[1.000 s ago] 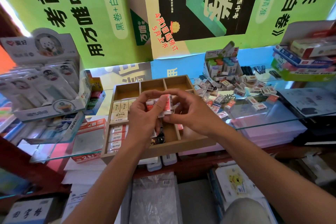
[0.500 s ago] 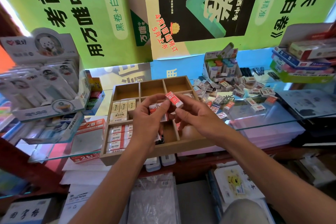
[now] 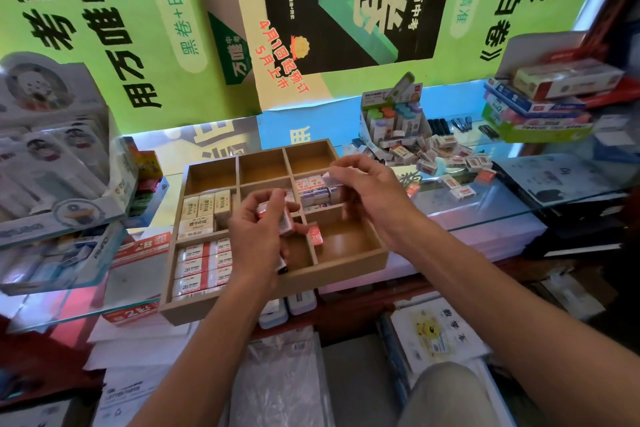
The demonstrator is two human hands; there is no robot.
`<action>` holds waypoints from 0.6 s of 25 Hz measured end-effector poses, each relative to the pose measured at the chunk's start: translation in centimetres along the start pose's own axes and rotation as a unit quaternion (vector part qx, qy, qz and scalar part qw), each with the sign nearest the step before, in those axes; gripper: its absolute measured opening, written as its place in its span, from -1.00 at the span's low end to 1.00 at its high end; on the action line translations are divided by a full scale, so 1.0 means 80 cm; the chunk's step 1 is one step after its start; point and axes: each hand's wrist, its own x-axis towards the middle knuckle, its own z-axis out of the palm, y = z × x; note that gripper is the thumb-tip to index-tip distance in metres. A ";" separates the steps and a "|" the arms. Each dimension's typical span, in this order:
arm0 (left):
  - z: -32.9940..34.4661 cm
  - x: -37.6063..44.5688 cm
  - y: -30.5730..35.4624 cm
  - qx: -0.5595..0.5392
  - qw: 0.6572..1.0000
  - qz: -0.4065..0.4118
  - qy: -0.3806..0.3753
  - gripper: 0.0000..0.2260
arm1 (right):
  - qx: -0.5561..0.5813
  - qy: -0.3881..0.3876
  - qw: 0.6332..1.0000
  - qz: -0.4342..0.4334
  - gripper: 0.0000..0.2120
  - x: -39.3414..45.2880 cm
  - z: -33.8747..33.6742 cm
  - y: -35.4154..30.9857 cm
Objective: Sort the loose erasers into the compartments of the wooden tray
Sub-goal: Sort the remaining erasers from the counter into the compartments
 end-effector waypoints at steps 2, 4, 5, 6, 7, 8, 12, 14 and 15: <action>-0.006 0.007 -0.002 -0.011 1.000 -0.002 0.019 -0.87 | -0.282 -0.047 0.957 -0.045 -0.88 0.004 -0.021 -0.004; -0.010 0.011 -0.004 -0.020 0.999 -0.006 0.028 -0.88 | -0.478 -0.145 0.864 -0.064 -0.84 0.009 -0.030 -0.009; -0.010 0.011 -0.004 -0.024 0.999 -0.007 0.031 -0.89 | -0.524 -0.189 0.829 -0.054 -0.84 0.010 -0.031 -0.011; -0.010 0.012 -0.004 -0.024 0.999 -0.006 0.033 -0.90 | -0.559 -0.226 0.796 -0.041 -0.85 0.014 -0.030 -0.013; -0.008 0.012 -0.005 -0.017 0.999 -0.005 0.033 -0.89 | -0.592 -0.256 0.764 -0.032 -0.85 0.017 -0.027 -0.015; -0.008 0.011 -0.006 -0.004 0.999 -0.004 0.031 -0.89 | -0.619 -0.276 0.735 -0.027 -0.84 0.020 -0.022 -0.015; -0.008 0.012 -0.009 0.018 1.000 0.003 0.024 -0.90 | -0.595 -0.250 0.763 -0.039 -0.75 0.027 -0.010 0.000; -0.009 0.013 -0.010 0.021 0.999 0.006 0.023 -0.90 | -0.571 -0.185 0.797 -0.073 -0.78 0.028 -0.007 0.015; -0.009 0.014 -0.010 0.025 0.999 0.008 0.022 -0.90 | -0.580 -0.162 0.793 -0.090 -0.82 0.028 -0.006 0.022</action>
